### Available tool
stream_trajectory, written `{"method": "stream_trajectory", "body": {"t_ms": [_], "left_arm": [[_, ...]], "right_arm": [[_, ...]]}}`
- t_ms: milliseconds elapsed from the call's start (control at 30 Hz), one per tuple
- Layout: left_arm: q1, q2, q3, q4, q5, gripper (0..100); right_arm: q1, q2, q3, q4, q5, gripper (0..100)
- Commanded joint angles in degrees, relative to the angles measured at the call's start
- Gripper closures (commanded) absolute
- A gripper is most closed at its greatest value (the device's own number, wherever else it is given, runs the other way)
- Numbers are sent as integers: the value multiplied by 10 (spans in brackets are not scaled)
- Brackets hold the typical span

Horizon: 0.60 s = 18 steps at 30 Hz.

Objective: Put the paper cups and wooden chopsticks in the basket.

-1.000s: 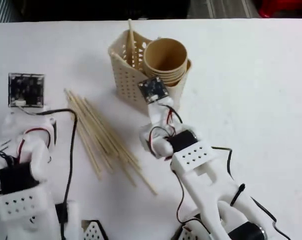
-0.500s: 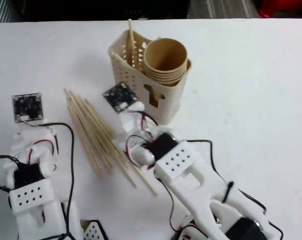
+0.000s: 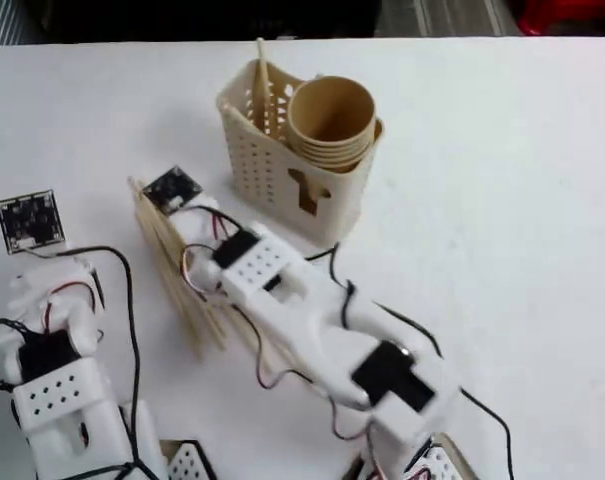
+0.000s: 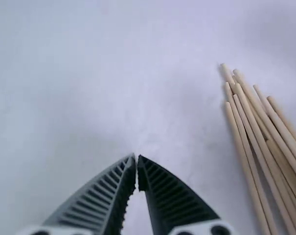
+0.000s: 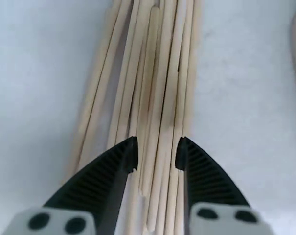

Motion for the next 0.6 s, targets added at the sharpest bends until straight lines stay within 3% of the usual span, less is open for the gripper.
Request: {"method": "stream_trajectory", "body": {"t_ms": [0,200,333,567], "left_arm": [[-3,-9,14,-33,6,964],[-3,-10,15,-34,6,964],[-3,-10,17,-34,6,964],[-3,-10,18,-35,5,964]], "right_arm": [[-4,32,-53,4,3,857],[2,80,-66,1,7,869],[14,86,-66,1,8,988],[35,78,-64,29,6,981]]}}
